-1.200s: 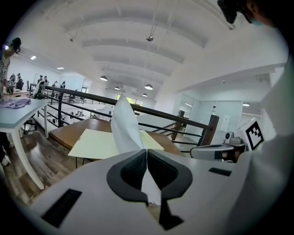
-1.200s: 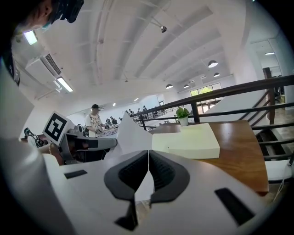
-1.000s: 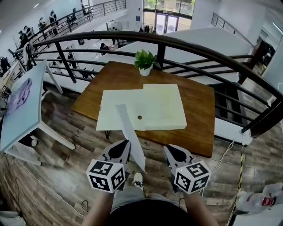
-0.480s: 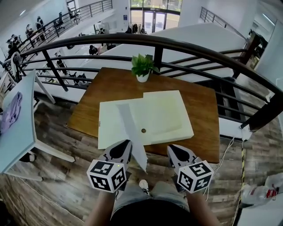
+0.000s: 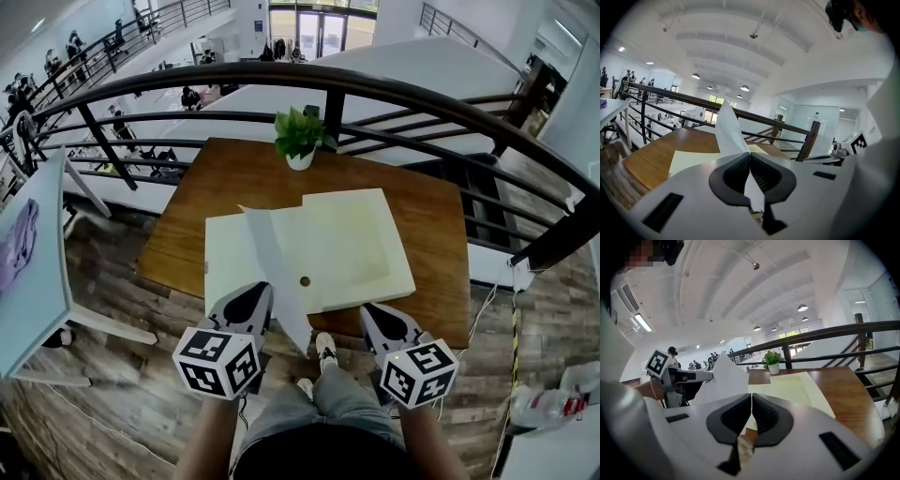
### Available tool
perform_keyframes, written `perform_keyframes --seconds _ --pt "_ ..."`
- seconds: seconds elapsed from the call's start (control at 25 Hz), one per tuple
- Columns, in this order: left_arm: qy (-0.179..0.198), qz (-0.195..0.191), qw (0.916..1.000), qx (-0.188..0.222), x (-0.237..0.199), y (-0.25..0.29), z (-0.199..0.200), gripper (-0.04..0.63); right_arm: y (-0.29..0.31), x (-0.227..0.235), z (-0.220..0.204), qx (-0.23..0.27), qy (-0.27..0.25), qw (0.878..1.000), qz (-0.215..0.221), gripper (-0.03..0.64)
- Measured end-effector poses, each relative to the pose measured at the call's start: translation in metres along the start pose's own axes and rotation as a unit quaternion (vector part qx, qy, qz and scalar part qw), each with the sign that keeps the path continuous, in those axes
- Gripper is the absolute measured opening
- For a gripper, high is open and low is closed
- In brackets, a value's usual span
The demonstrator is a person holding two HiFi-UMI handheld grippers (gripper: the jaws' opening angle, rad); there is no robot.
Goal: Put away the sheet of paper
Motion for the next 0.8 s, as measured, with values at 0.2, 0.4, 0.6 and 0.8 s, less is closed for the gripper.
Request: perform_keyframes --seconds 0.2,0.4,0.6,0.8 --pt "0.004 0.003 0.9999 0.011 -0.007 0.021 0.021 0.021 0.018 0.02 0.015 0.0 -0.004 1.0 0.002 0.029" --pt "-0.005 -0.001 0.9999 0.009 -0.006 0.043 0.031 0.021 0.032 0.039 0.027 0.0 -0.005 1.0 0.008 0.029" --pt "-0.026 -0.011 0.9995 0.011 -0.003 0.063 0.044 0.021 0.045 0.057 0.038 -0.003 -0.003 1.0 0.015 0.029" --pt "-0.038 -0.023 0.999 -0.003 -0.004 0.083 0.045 0.021 0.056 0.072 0.042 -0.012 0.001 1.0 0.016 0.029"
Point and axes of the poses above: the fingertips, and each gripper's own axes: y forward along the fingers, x to its right, z out of its top, the point moved 3 cm from there along -y, backward along the fingers, and after that the axes turned 14 degrees about z, right-handed, at the moved point
